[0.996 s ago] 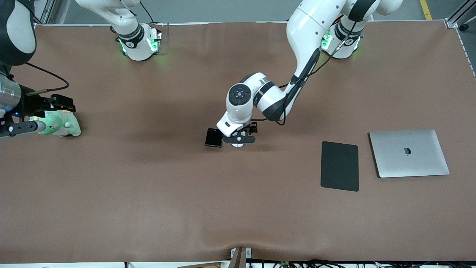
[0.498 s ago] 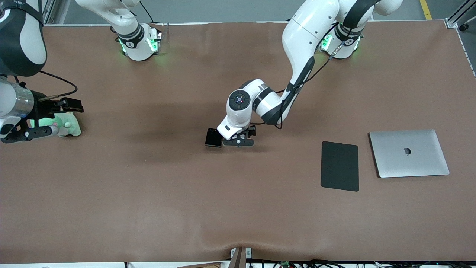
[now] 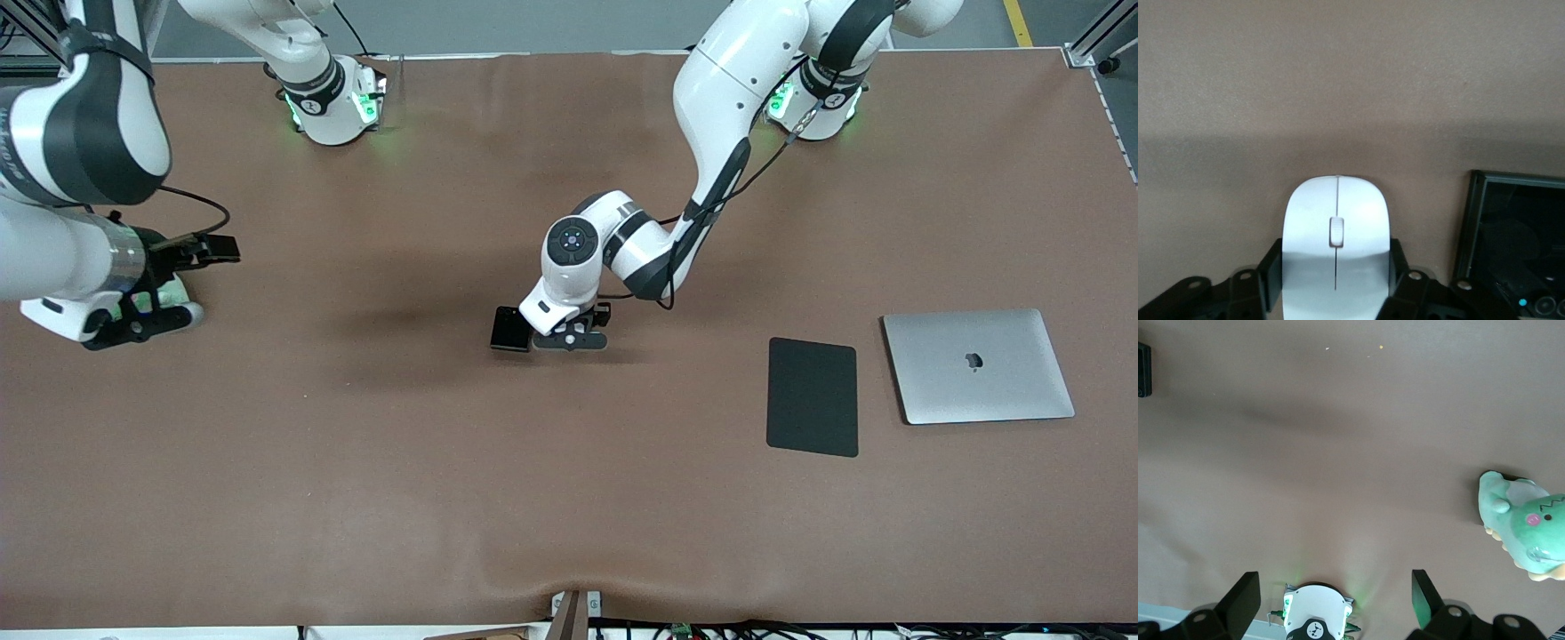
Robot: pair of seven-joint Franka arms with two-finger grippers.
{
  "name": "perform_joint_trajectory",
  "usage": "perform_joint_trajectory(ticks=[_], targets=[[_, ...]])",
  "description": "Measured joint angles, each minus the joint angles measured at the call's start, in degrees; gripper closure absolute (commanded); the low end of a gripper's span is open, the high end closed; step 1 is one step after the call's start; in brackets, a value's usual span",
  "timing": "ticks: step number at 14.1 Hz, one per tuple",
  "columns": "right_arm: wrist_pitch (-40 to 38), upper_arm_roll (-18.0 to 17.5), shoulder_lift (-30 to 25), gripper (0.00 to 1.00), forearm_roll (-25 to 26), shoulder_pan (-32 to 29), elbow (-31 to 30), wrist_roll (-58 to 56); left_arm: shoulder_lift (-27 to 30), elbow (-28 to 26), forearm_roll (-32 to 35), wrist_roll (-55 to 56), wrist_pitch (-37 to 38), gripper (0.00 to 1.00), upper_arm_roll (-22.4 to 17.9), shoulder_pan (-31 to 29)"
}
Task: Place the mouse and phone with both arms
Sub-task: 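Grasp the white mouse with the left gripper while the right arm unfolds, then carry the mouse to the black pad while the right gripper reaches the phone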
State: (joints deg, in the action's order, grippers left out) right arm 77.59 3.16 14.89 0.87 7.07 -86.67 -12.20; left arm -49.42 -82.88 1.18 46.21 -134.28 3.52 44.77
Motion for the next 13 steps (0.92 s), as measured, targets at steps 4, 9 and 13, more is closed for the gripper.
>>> perform_joint_trajectory(ticks=[4,9,13], targets=[[0.0,-0.1,3.0,0.0,-1.1,0.7,0.0,-0.2,1.1,1.3,0.0,0.0,0.9,0.64,-0.2,-0.2],[3.0,-0.2,5.3,0.0,-9.6,5.3,-1.9,5.7,8.5,2.1,0.0,0.2,6.0,0.73,-0.7,-2.1],[17.4,-0.4,6.1,0.0,-10.6,13.1,-10.2,17.8,14.7,2.2,0.0,0.2,10.0,0.78,-0.8,-6.5]])
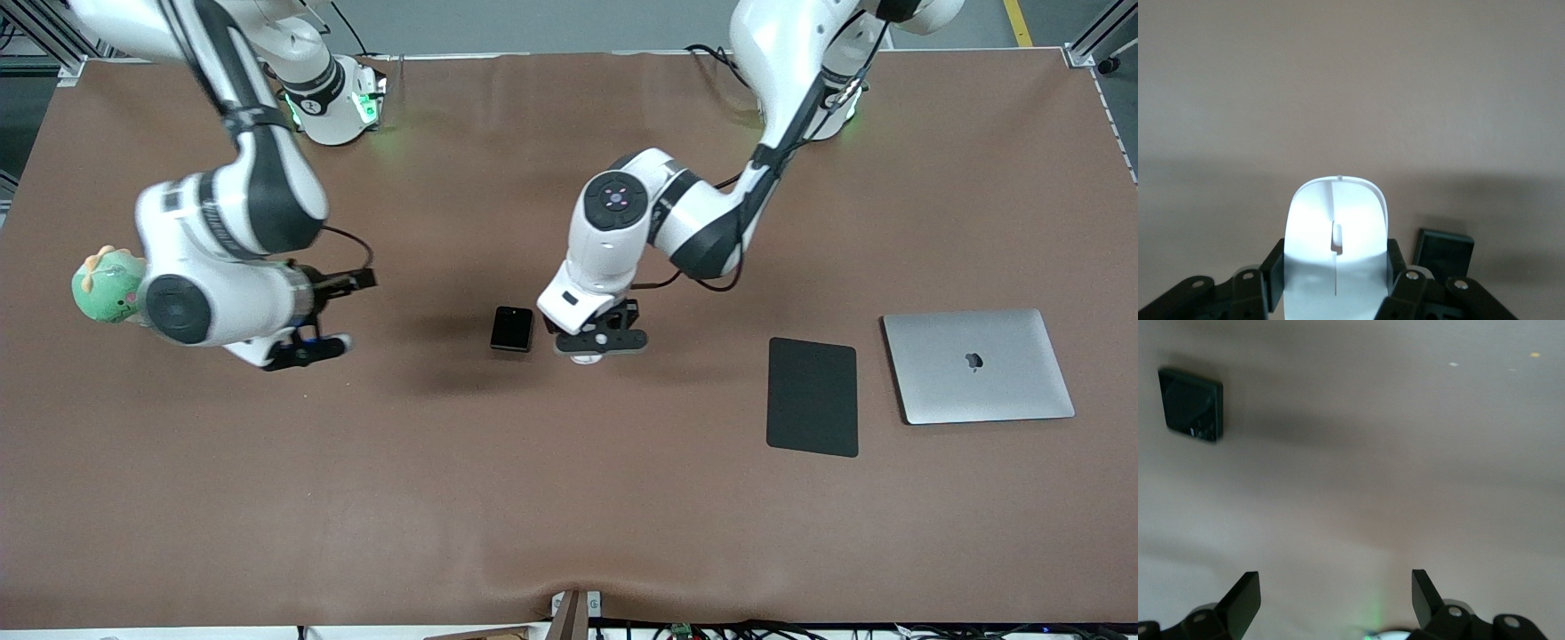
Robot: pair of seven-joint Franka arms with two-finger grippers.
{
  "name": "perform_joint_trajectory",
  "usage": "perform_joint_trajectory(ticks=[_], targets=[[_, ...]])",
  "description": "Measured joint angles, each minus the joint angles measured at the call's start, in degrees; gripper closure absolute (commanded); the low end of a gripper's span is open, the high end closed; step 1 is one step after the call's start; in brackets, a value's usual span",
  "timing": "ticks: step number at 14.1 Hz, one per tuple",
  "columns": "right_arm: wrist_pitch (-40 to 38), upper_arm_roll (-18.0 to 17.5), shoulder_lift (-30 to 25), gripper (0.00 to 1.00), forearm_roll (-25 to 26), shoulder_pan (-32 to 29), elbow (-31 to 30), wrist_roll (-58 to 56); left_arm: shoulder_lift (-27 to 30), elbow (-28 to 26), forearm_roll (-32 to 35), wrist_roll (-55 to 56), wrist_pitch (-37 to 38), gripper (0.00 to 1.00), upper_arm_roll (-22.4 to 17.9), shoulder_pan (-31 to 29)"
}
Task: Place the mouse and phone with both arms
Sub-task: 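Carry the mouse to the black pad while the right gripper reaches the phone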
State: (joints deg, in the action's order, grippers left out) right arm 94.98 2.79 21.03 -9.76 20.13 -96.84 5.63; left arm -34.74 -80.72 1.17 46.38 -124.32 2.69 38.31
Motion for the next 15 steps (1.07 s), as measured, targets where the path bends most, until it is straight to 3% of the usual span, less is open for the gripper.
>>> perform_joint_trajectory(ticks=[3,7,11,15], targets=[[10.5,0.0,0.4,0.0,-0.8,5.6,-4.6,8.0,2.5,-0.1,0.1,-1.8,3.1,0.78,-0.1,-4.5],[19.8,0.0,2.2,0.0,-7.0,9.1,-7.5,11.9,3.6,-0.3,0.2,-10.7,8.4,0.78,-0.2,-11.7],[31.9,0.0,5.3,0.0,-7.2,13.3,-10.3,17.4,3.6,-1.5,0.2,-23.0,10.5,0.78,-0.3,-19.3],[38.0,0.0,7.6,0.0,-7.3,15.2,-12.0,21.2,3.6,-4.2,0.2,-34.2,10.6,0.78,-0.3,-25.5]])
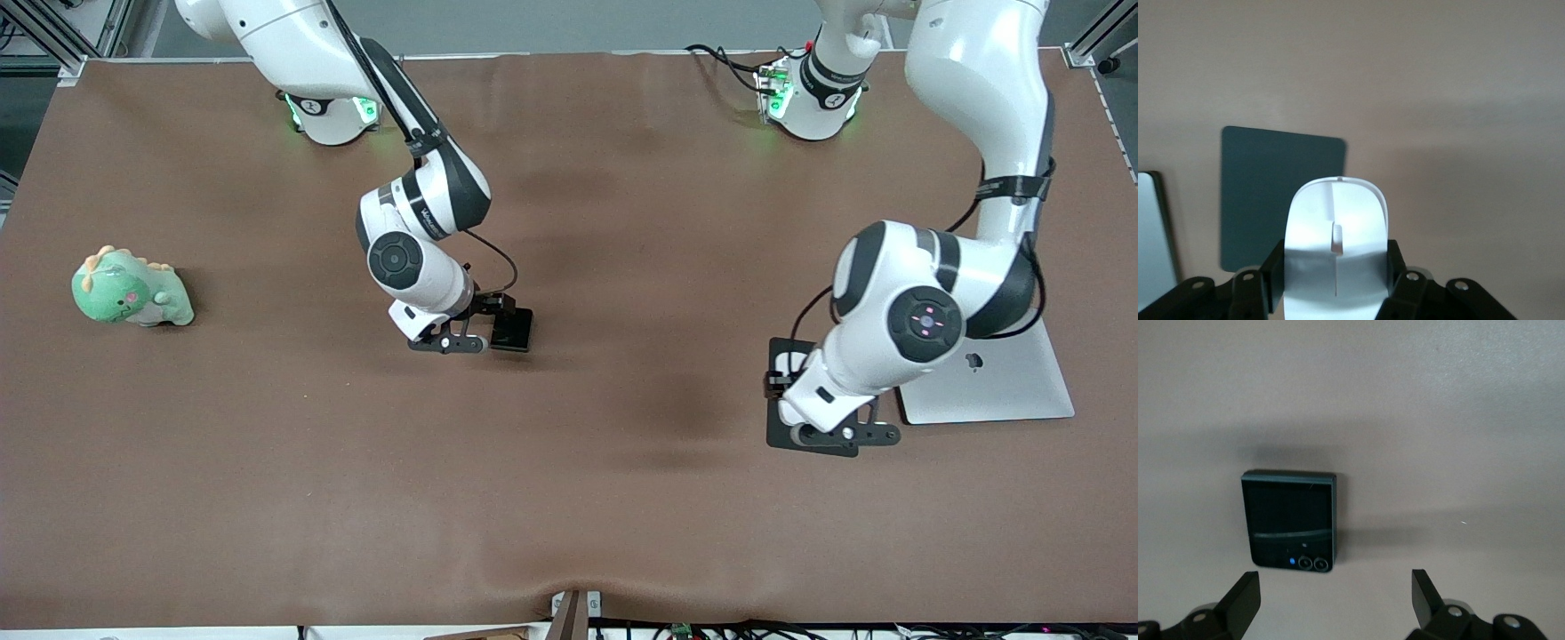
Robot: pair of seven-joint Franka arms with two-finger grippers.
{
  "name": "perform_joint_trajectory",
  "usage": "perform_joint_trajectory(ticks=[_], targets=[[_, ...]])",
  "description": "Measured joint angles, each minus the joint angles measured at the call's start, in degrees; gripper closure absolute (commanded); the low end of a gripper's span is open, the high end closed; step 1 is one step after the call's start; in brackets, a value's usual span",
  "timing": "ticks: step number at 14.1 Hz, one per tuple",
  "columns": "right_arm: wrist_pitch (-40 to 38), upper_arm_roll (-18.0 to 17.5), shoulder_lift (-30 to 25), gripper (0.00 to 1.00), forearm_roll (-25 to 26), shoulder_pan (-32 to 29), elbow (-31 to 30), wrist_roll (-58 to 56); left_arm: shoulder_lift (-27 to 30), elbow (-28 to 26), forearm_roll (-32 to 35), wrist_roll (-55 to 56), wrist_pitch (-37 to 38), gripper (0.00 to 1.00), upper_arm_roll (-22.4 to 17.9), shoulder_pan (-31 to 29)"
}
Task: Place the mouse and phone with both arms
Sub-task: 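Carry the mouse to the black pad while the right gripper reaches the phone, then lower the mouse onto the pad while the right gripper grasps the phone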
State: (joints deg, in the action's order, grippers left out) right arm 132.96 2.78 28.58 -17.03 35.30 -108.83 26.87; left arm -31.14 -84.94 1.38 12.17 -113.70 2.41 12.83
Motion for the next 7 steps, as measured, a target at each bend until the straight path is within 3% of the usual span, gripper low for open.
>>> perform_joint_trajectory(ticks=[4,7], targets=[[3.5,0.0,1.8,0.0,0.0,0.5,-0.1,6.6,-0.4,-4.1,0.0,-6.2,-0.9,0.81,0.0,-4.1],[8.6,0.0,3.7,0.0,0.0,1.7,0.0,9.4,-1.3,-7.7,0.0,-9.7,-6.3,0.83,0.0,-6.5]])
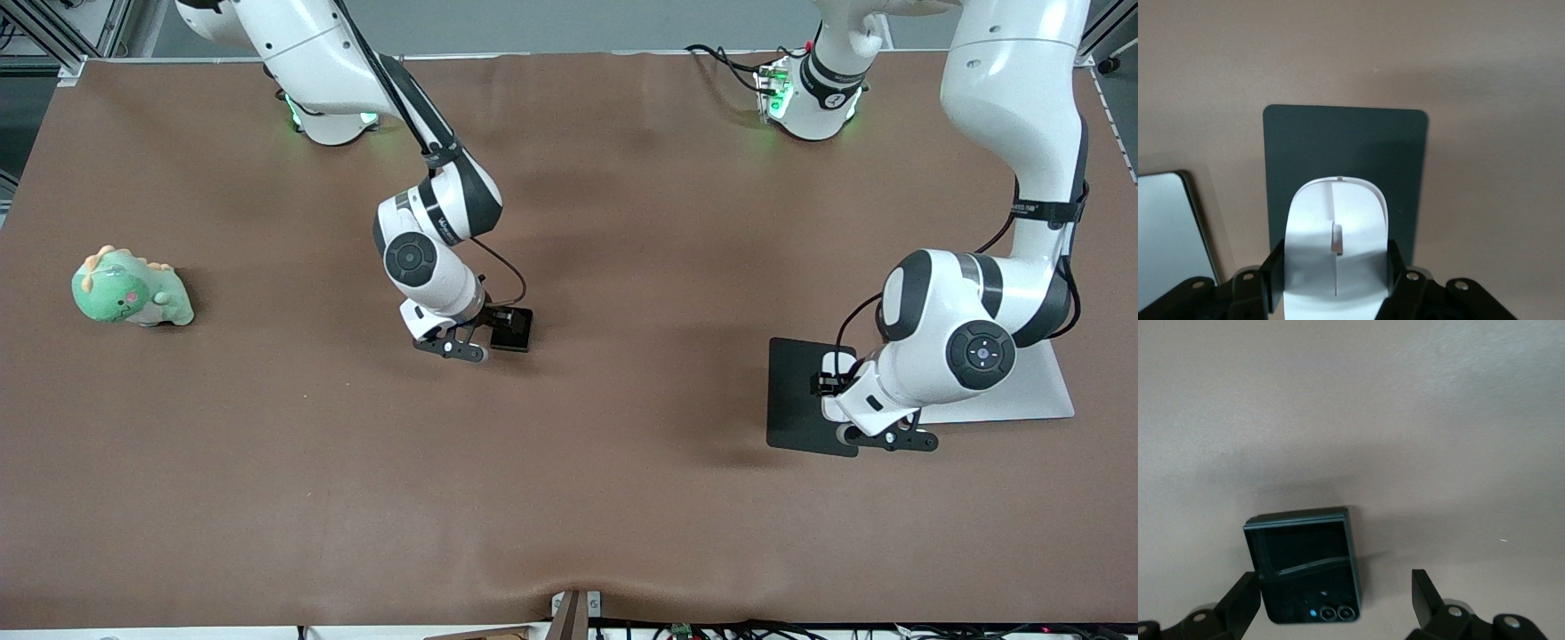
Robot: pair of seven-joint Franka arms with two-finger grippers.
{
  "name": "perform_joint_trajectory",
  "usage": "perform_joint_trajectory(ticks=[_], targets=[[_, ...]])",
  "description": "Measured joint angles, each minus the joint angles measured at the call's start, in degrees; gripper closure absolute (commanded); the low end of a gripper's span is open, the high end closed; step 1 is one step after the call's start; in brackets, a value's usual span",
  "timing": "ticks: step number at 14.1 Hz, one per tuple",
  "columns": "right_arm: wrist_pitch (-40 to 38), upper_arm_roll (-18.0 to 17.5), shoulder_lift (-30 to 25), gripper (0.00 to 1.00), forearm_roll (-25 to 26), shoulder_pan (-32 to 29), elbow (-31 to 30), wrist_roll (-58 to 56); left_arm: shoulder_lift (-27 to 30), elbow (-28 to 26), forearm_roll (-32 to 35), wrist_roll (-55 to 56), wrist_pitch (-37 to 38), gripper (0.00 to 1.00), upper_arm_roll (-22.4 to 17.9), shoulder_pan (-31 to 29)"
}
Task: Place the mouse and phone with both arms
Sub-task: 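Lower the mouse onto the pad while the right gripper grasps the phone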
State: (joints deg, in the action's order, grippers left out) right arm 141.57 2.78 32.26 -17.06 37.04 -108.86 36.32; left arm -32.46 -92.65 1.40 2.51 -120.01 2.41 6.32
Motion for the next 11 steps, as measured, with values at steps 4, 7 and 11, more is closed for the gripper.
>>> perform_joint_trajectory(ticks=[4,7,11], targets=[[1.4,0.0,1.6,0.0,0.0,1.6,0.4,1.3,-1.5,-5.3,0.0,-3.1,-7.6,0.82,0.0,-1.0],[1.6,0.0,2.5,0.0,0.0,2.3,1.0,1.4,-3.2,-6.4,0.0,-3.5,-11.3,0.82,0.2,-0.9],[3.0,0.1,3.3,0.0,0.0,2.8,1.3,1.4,-5.4,-6.5,0.0,-4.3,-14.0,0.67,0.2,-1.0]])
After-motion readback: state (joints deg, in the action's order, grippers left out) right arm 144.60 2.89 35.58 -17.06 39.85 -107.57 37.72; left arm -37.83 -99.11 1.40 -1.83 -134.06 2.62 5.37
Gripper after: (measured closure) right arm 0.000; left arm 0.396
